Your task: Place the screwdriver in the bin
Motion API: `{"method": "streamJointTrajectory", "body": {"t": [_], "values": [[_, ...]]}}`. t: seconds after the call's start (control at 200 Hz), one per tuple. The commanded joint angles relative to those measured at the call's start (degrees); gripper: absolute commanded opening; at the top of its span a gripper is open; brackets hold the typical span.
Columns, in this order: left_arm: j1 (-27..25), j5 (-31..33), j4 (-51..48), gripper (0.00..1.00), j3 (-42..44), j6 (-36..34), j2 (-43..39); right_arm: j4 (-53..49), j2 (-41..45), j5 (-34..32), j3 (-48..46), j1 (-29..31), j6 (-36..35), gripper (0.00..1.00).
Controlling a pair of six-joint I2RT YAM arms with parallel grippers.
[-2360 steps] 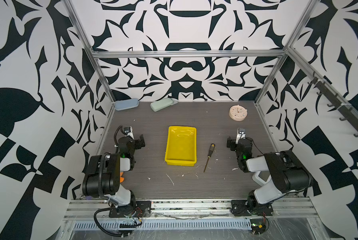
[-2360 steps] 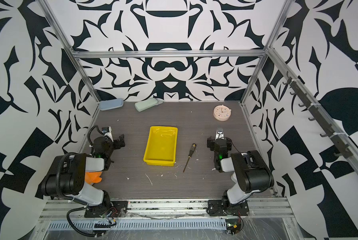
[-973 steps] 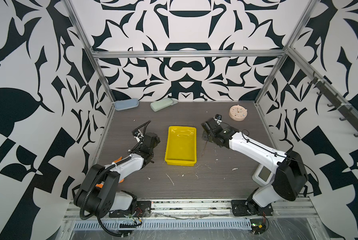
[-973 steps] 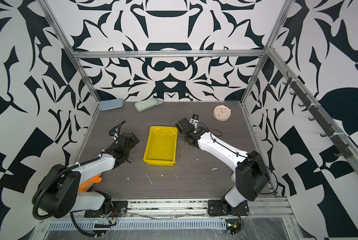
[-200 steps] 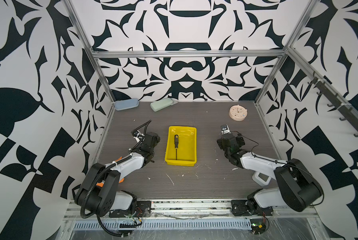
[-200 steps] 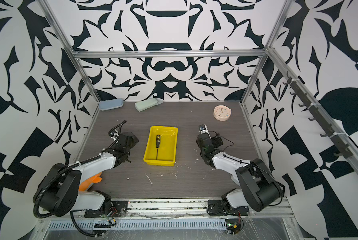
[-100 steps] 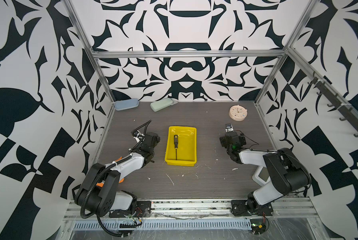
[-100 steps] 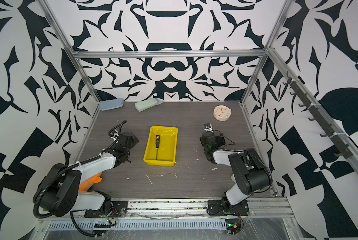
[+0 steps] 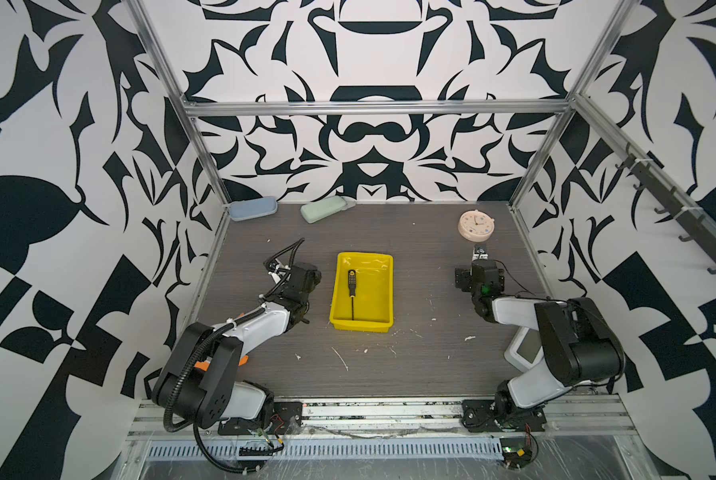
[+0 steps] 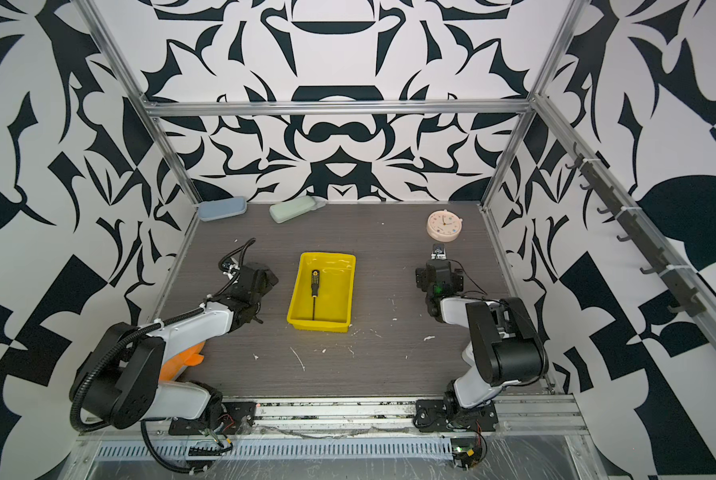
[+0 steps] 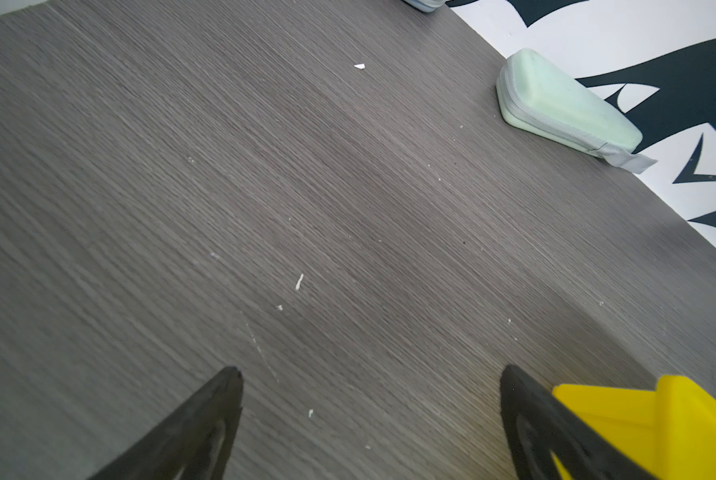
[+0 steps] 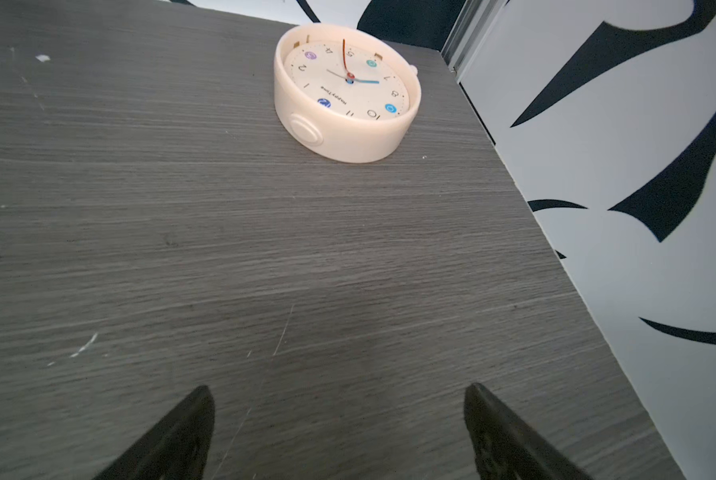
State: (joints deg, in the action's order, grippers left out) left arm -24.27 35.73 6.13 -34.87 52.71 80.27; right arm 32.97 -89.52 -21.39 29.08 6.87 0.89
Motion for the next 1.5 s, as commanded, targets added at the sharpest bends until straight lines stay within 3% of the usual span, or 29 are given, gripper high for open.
{"method": "streamJointTrajectory", "body": {"t": [0.0,0.105,0.23,0.305,0.355,0.455,0.545,0.625,0.705,0.77,0.83,1.12,1.29,1.495], "values": [[0.12,-0.65,-0.77,0.99,-1.27,0.77,0.68,11.24,2.97,0.66,-5.68,0.15,0.97,0.95],[0.12,-0.53,-0.90,0.99,-1.74,-0.87,0.43,33.42,-1.27,1.96,-14.47,0.35,-0.81,1.00],[0.10,1.01,0.03,0.99,-2.45,-9.39,-1.09,28.04,0.02,3.35,-12.62,0.38,-0.11,1.00],[0.18,0.58,-2.22,0.99,-3.69,-12.70,-2.49,19.46,0.58,7.27,-8.70,0.25,-1.25,1.00],[0.11,-3.79,-3.06,1.00,-4.41,-14.58,-3.54,22.19,0.58,7.63,-10.27,0.07,-1.44,1.00],[0.14,-18.01,6.76,0.99,-2.97,-25.53,-3.49,20.40,0.72,9.70,-9.50,0.09,-2.82,1.00],[0.16,-23.87,-0.22,0.99,-7.99,-32.27,-4.37,21.88,0.14,9.70,-9.80,0.07,-2.82,1.00],[0.12,-19.45,-7.06,0.99,-12.38,-38.64,-4.17,20.87,0.37,9.70,-9.53,0.07,-2.90,1.00],[0.15,-7.06,-8.98,0.99,-14.76,-44.52,-2.73,21.16,0.30,9.75,-9.53,0.09,-2.87,1.00],[0.26,4.59,-5.94,0.99,-14.28,-47.96,-1.13,21.01,0.27,9.71,-9.48,0.12,-2.86,1.00],[1.10,9.07,0.60,0.99,-11.66,-52.60,0.54,21.05,0.28,9.74,-9.52,0.14,-2.87,1.00],[2.46,7.27,33.81,0.99,5.63,-62.93,4.77,21.06,0.30,9.77,-9.48,0.14,-2.82,1.00],[3.44,7.36,32.13,0.99,5.86,-62.45,6.02,21.08,0.28,9.72,-9.48,0.12,-2.90,1.00],[7.13,5.28,38.84,0.99,9.96,-57.25,5.21,21.08,0.23,9.77,-9.48,0.14,-2.91,1.00]]}}
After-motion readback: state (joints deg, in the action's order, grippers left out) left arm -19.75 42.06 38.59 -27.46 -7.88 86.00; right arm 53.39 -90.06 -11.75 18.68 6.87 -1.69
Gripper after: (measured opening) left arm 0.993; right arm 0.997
